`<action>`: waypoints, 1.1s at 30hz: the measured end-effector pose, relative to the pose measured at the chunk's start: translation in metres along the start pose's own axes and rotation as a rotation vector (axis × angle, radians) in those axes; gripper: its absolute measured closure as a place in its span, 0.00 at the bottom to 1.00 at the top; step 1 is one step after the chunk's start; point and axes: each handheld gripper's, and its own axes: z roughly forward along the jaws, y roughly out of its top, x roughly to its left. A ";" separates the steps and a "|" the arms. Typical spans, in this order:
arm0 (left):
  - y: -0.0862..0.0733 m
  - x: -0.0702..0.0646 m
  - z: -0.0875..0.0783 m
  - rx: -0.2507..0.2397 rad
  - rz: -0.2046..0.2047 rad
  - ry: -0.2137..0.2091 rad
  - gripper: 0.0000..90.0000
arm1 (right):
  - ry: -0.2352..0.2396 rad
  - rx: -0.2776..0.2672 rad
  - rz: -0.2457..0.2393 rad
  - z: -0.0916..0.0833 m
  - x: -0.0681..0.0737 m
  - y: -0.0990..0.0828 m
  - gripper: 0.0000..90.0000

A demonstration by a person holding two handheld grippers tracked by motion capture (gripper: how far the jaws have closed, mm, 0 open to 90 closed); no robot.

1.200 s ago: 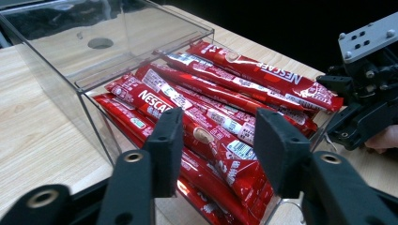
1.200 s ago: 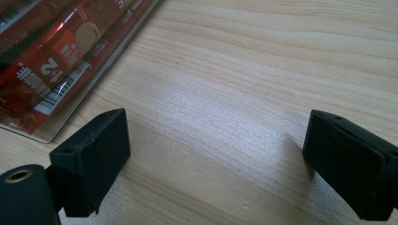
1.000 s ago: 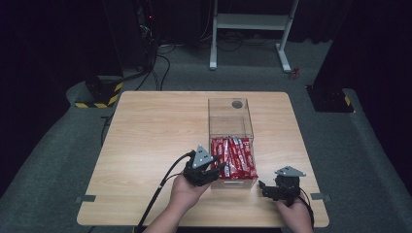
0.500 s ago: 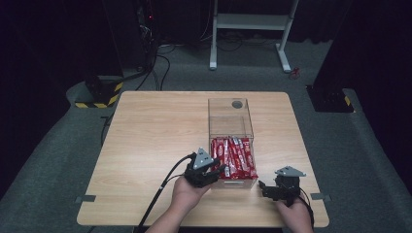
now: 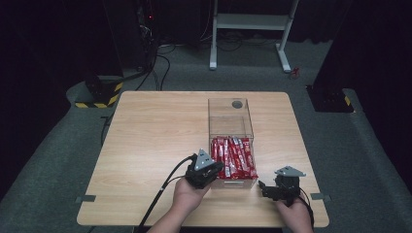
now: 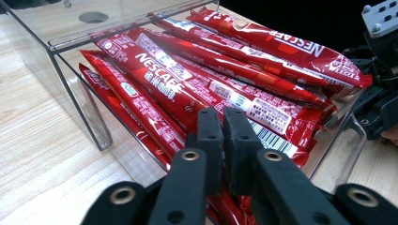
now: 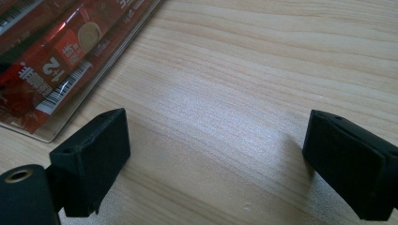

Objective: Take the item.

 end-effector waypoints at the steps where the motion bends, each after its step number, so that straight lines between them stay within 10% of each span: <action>1: 0.000 0.000 0.000 -0.001 -0.004 -0.001 0.96 | 0.000 0.000 0.000 0.000 0.000 0.000 0.08; 15: -0.006 0.004 -0.011 -0.053 -0.076 -0.031 0.99 | 0.000 -0.001 0.002 0.000 0.000 0.000 0.08; 33: -0.008 0.000 -0.021 -0.076 -0.072 -0.036 1.00 | 0.000 -0.001 0.002 0.000 0.000 0.000 0.08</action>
